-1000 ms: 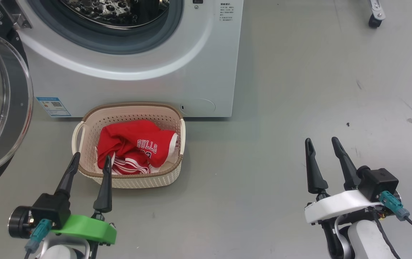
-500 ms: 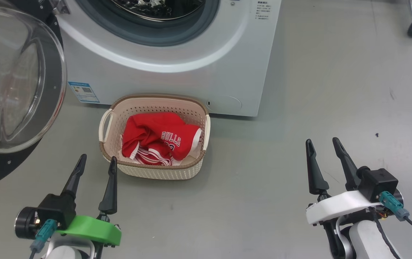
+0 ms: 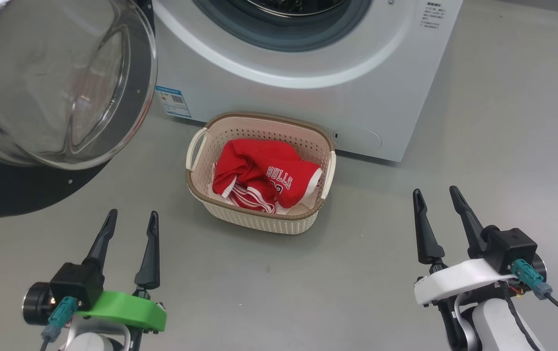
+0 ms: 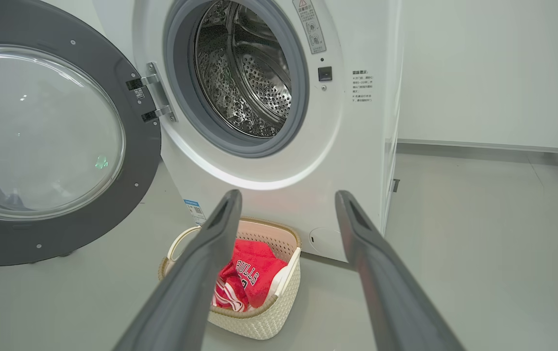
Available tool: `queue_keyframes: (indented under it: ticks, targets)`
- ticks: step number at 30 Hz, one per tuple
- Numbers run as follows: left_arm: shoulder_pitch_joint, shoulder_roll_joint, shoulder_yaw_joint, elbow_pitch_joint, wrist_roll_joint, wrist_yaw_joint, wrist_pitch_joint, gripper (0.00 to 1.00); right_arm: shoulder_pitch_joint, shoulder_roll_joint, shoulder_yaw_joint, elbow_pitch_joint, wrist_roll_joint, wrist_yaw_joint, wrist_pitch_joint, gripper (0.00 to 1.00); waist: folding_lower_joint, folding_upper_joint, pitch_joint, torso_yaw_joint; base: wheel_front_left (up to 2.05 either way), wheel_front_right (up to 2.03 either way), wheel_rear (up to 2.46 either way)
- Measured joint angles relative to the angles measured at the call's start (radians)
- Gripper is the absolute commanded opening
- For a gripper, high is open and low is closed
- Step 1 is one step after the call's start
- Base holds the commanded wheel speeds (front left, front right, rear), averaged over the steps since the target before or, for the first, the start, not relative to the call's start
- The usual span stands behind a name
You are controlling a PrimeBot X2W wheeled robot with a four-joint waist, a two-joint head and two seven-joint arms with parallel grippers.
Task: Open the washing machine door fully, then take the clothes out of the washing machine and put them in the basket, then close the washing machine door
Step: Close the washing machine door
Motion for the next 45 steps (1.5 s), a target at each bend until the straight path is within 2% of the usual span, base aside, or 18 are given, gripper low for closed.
queue_keyframes:
  ticks: [19,45]
  targets:
    - [-0.001,-0.001,-0.002,0.001,0.0,0.021,0.0,1.0,-0.004,0.0,0.023,0.016,-0.01,0.009,0.0,1.0,0.0,0.0,-0.001,0.173,0.0,0.0,0.0]
    - [0.003,-0.003,0.0,-0.018,0.002,0.033,0.0,1.0,-0.009,0.002,0.047,0.04,-0.011,0.015,0.0,1.0,0.0,0.0,-0.036,0.226,0.0,0.0,0.0]
